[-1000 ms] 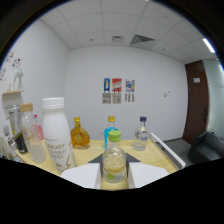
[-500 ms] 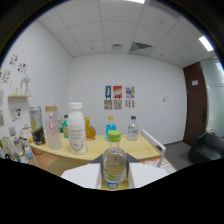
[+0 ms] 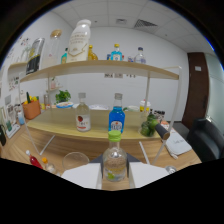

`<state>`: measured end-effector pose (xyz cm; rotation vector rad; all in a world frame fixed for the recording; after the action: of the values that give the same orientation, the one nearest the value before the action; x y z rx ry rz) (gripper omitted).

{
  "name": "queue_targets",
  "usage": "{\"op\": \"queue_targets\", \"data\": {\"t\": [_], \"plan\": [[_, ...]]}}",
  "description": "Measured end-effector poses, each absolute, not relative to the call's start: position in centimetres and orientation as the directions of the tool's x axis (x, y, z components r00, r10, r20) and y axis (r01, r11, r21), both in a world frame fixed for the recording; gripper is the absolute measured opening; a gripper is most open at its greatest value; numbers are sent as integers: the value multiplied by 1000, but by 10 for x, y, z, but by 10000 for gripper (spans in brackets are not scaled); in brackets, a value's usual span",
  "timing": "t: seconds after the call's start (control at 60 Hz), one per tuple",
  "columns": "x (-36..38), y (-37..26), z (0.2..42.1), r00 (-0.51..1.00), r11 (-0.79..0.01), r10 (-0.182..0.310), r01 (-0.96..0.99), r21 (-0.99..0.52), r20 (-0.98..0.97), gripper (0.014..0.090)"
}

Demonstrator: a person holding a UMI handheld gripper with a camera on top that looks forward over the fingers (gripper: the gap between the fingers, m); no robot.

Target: Make me a cup of Vodka Sunrise.

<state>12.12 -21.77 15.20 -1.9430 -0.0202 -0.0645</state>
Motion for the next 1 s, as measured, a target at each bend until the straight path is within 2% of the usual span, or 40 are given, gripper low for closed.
{"op": "queue_targets", "data": {"t": [0.1,0.167,0.3,0.417,0.5,0.583,0.767,0.883,1.0], "plan": [[125,-212,155,958,-350,43,281,-894,284,352],[130,-209,158,877,-335,90,474,-815,473,351],[131,-206,168,614,-250,179,784,-568,769,351],[129,-201,176,330,-162,216,940,-300,919,351],[126,-199,181,131,-102,223,989,-111,966,351],[122,-194,187,-47,-52,206,997,59,977,353],[119,-184,192,-407,12,180,911,412,895,350],[114,-185,187,-518,63,180,854,516,836,352],[108,-189,187,-534,82,178,845,528,826,351]]}}
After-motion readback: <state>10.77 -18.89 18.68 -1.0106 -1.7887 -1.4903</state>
